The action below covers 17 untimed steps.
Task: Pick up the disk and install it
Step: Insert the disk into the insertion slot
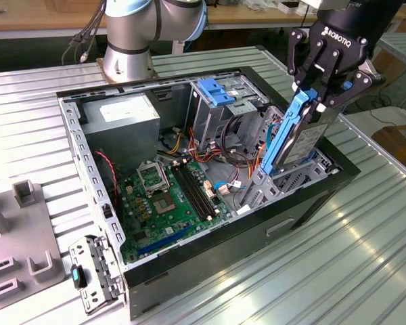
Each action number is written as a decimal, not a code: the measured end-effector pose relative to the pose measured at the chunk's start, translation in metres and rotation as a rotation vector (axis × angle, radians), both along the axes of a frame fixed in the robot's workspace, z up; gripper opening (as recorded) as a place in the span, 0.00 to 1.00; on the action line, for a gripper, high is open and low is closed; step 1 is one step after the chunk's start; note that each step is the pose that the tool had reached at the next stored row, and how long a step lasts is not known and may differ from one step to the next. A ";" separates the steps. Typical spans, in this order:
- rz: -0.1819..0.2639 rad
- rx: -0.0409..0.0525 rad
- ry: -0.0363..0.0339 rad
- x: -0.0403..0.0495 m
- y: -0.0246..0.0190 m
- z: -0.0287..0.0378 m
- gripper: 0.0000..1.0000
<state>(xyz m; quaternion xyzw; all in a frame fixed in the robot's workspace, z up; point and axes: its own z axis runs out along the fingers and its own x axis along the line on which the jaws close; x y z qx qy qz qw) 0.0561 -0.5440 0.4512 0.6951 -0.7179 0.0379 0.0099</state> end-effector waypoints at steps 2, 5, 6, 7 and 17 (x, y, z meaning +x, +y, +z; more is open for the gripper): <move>0.000 -0.0001 -0.0046 0.0000 0.0000 0.0002 0.37; 0.007 -0.0002 -0.0156 -0.0002 0.0000 0.0002 0.37; 0.008 -0.0001 -0.0176 -0.0003 0.0000 0.0002 0.37; 0.008 -0.0001 -0.0177 -0.0003 0.0000 0.0002 0.37; 0.008 -0.0002 -0.0214 -0.0004 0.0000 0.0014 0.37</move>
